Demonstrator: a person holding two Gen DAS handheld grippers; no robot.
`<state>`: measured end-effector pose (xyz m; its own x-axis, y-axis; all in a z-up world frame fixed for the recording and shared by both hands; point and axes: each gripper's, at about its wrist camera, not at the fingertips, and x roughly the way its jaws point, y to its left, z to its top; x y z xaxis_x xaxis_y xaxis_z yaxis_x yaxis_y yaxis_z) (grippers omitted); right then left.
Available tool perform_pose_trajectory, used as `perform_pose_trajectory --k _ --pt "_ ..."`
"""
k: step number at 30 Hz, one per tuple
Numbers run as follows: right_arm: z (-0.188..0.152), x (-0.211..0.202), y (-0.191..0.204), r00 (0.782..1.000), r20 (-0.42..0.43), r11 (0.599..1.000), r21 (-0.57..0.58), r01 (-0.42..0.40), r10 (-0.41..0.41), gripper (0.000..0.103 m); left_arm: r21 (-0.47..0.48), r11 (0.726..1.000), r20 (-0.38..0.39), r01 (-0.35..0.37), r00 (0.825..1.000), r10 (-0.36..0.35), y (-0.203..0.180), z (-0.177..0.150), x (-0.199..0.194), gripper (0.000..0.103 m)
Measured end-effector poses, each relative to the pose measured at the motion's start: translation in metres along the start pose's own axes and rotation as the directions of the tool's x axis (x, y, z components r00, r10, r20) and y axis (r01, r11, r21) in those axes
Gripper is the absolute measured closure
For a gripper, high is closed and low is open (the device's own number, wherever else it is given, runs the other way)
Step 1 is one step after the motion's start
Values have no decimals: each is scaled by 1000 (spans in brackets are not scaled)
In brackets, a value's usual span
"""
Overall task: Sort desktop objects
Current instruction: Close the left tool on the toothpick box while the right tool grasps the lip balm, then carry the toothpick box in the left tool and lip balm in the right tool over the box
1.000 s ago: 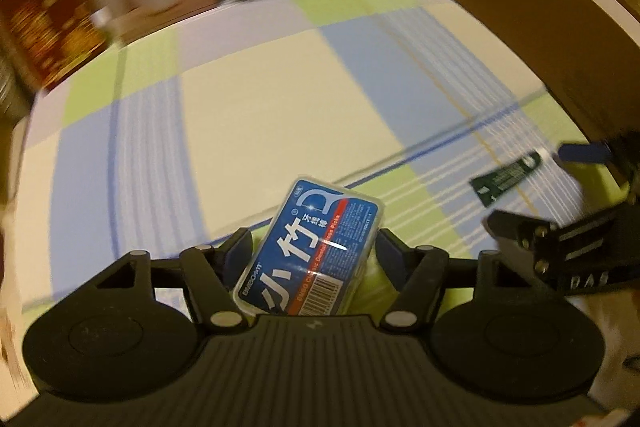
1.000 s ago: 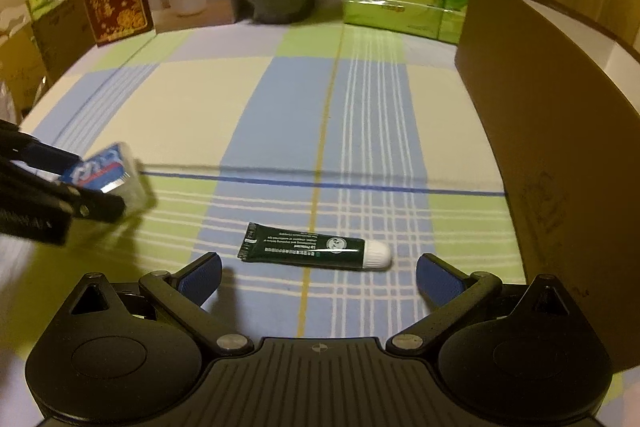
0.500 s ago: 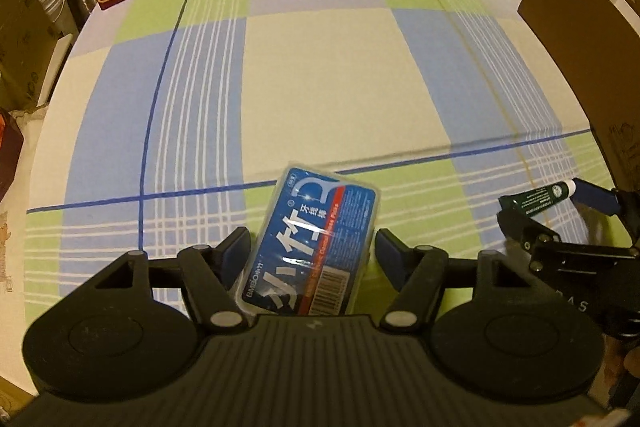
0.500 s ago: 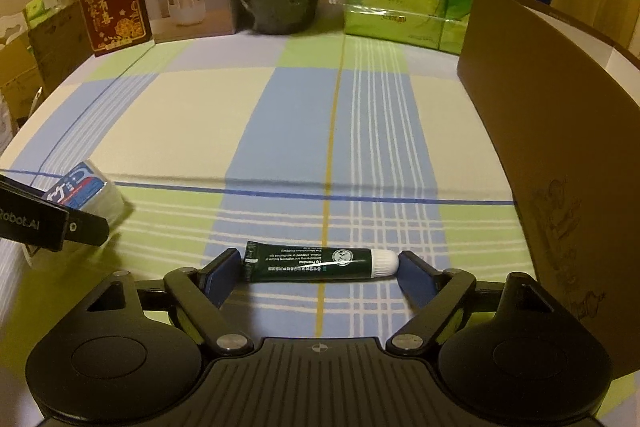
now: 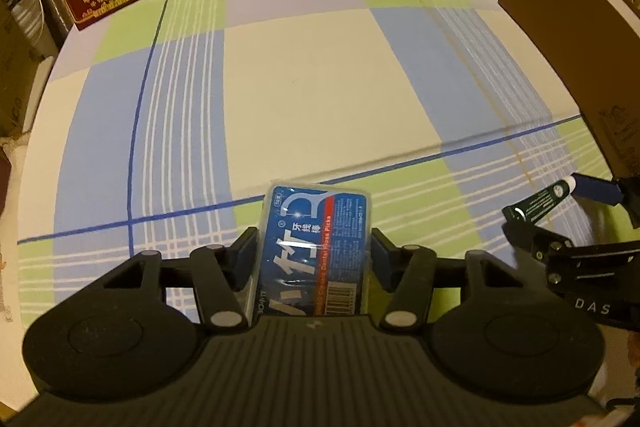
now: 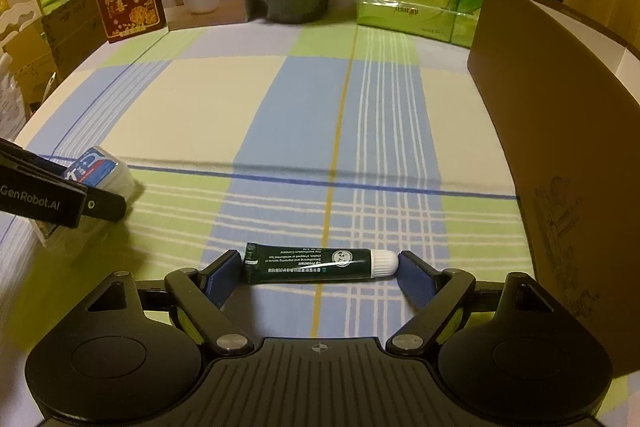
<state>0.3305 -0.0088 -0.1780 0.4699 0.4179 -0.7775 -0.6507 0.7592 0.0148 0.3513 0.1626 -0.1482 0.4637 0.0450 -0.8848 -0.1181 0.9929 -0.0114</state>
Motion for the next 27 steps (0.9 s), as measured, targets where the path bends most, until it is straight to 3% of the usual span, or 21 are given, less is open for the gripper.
perform_pose_trajectory --k 12,27 --pt "-6 -28 -6 1000 0 998 52 -20 20 22 9 999 20 30 999 -31 -6 -8 -28 50" --pt "-5 -97 -19 994 99 993 100 -64 54 22 57 996 110 73 991 -79 -43 -19 -85 50"
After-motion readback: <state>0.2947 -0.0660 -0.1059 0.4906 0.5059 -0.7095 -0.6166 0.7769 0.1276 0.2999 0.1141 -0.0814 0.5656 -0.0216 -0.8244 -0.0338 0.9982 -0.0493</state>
